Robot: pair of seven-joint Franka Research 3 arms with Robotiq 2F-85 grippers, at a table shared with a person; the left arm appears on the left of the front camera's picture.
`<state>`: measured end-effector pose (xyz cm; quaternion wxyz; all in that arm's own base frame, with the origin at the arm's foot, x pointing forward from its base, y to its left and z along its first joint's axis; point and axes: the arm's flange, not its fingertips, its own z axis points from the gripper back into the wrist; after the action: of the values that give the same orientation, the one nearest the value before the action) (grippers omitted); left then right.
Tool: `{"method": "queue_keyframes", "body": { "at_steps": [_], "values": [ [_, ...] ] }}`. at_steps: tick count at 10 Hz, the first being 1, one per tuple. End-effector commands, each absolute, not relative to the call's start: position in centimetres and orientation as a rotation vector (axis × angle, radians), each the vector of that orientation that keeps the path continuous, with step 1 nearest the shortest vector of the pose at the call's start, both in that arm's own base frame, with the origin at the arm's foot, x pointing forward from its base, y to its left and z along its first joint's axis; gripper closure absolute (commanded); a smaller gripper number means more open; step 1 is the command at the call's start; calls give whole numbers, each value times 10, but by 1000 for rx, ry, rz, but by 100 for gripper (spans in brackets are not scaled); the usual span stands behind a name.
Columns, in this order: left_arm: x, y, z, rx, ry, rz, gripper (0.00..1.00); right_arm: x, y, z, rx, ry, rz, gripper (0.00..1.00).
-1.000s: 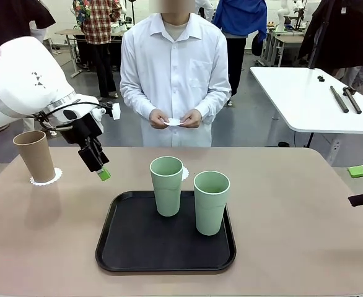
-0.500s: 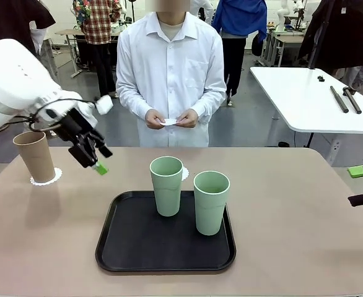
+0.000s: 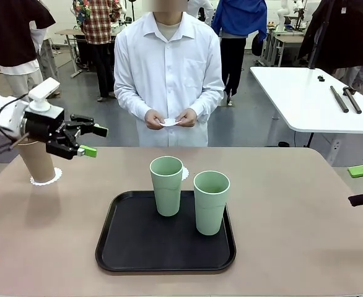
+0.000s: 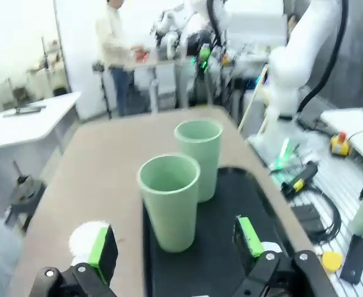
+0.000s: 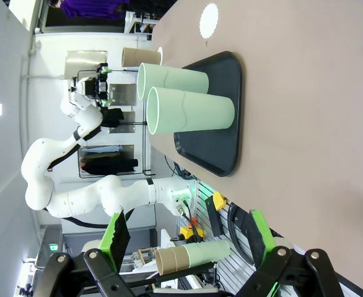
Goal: Place coasters on the table and set cups on them.
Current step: Take one Reusable plastic cup from the Flat Tray and place it on a coaster set by the human.
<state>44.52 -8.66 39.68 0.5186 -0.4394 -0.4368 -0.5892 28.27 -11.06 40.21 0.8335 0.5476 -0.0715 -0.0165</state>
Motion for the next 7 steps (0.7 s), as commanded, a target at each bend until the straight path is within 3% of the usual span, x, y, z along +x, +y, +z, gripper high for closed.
{"method": "queue_keyframes", "body": {
  "at_steps": [1, 7],
  "values": [
    [449, -100, 360, -1178, -1025, -1342, 0, 284, -110, 402, 1177, -156, -30, 0],
    [467, -168, 307, -1056, -959, -1364, 0, 284, -110, 402, 1177, -156, -30, 0]
  ]
}}
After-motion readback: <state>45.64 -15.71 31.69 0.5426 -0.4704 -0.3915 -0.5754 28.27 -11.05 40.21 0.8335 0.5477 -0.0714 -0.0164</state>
